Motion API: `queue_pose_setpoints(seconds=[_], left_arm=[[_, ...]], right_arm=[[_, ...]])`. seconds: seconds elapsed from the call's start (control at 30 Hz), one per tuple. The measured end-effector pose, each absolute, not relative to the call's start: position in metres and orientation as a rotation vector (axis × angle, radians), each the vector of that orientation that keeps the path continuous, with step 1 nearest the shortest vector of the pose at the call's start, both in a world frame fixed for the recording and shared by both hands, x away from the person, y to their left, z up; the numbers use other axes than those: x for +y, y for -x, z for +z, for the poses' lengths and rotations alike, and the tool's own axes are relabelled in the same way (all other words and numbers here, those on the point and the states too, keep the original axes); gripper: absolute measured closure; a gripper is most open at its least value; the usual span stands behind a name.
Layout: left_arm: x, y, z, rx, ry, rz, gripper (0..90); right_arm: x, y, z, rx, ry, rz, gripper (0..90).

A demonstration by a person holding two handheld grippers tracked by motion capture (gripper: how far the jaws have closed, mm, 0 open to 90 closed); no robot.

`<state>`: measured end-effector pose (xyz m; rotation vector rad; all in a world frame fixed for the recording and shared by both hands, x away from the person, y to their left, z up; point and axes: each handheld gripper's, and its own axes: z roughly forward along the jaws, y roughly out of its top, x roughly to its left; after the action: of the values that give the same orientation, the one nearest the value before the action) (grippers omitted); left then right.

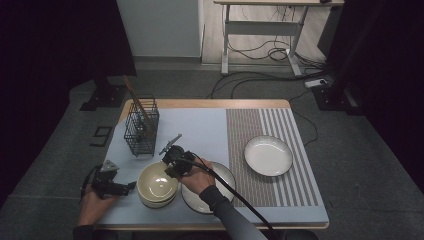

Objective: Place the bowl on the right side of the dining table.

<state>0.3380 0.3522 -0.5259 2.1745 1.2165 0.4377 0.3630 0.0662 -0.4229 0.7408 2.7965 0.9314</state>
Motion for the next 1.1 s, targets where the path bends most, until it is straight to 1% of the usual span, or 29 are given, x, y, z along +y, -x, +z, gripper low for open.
queue_pose_setpoints(seconds=[0.07, 0.2, 0.8, 1.1], left_arm=[[0.352, -0.338, -0.526, 1.216, -2.175, 0.438, 0.0], [0.352, -0.338, -0.526, 1.216, -2.175, 0.438, 0.0], [0.352, -0.338, -0.526, 1.217, -2.174, 0.437, 0.0], [0.352, -0.338, -0.526, 1.218, -2.175, 0.437, 0.0]], right_arm=[[0.066, -0.364, -0.423, 2.798, -0.784, 0.939, 81.9], [0.065, -0.366, -0.423, 2.803, -0.857, 0.961, 83.2], [0.057, -0.379, -0.425, 2.877, -1.038, 1.079, 82.7], [0.045, -0.386, -0.423, 2.897, -1.102, 1.204, 82.5]])
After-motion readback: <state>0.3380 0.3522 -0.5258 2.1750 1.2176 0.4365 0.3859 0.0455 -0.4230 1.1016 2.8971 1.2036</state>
